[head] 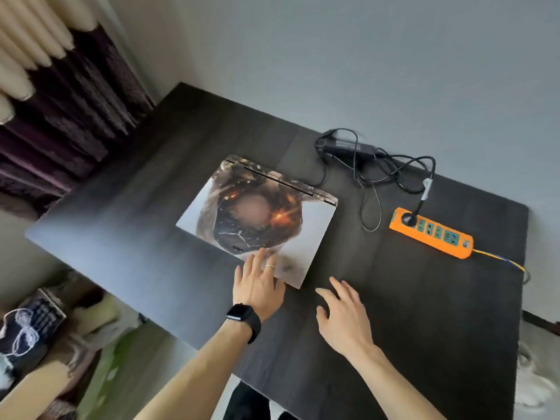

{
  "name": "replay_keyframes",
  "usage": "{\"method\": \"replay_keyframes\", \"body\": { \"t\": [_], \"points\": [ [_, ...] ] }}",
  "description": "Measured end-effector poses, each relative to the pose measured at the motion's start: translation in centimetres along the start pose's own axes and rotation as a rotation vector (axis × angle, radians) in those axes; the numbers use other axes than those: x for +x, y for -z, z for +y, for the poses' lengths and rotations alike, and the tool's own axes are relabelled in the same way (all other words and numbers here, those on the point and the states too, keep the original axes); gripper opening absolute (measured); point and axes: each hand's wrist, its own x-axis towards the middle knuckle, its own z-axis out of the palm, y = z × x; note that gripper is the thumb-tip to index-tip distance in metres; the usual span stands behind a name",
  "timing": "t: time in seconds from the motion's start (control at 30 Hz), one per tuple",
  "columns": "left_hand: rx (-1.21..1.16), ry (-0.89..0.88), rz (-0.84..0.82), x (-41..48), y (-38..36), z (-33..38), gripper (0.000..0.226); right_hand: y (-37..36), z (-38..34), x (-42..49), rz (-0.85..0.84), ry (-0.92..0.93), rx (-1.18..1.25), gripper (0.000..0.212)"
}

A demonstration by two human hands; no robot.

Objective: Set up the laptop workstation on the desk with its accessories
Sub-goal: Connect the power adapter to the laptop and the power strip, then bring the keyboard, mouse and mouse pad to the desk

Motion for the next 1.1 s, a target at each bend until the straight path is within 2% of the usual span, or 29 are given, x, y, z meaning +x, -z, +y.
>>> {"method": "replay_keyframes", "body": {
  "t": [0.27,0.5,0.83,1.1],
  "points": [
    [-0.169,0.308,0.179,-12.4,6.8,-11.1,0.07,5.1,-13.4,-4.8,-0.065,0.272,0.082,0.037],
    [-0.224,0.496,0.268,-23.0,10.6,-25.2,0.07,4.7,-27.7,-8.2,-0.136,0.473,0.051,0.034],
    [-0.28,0.687,0.246,-31.9,13.1,-45.7,0.064,-5.5,-48.8,-11.9,-0.285,0.61,0.038,0.034],
    [-0.322,0.806,0.163,-33.6,11.9,-55.2,0.062,-11.7,-57.5,-10.1,-0.47,0.603,-0.002,0.042]
  ]
}}
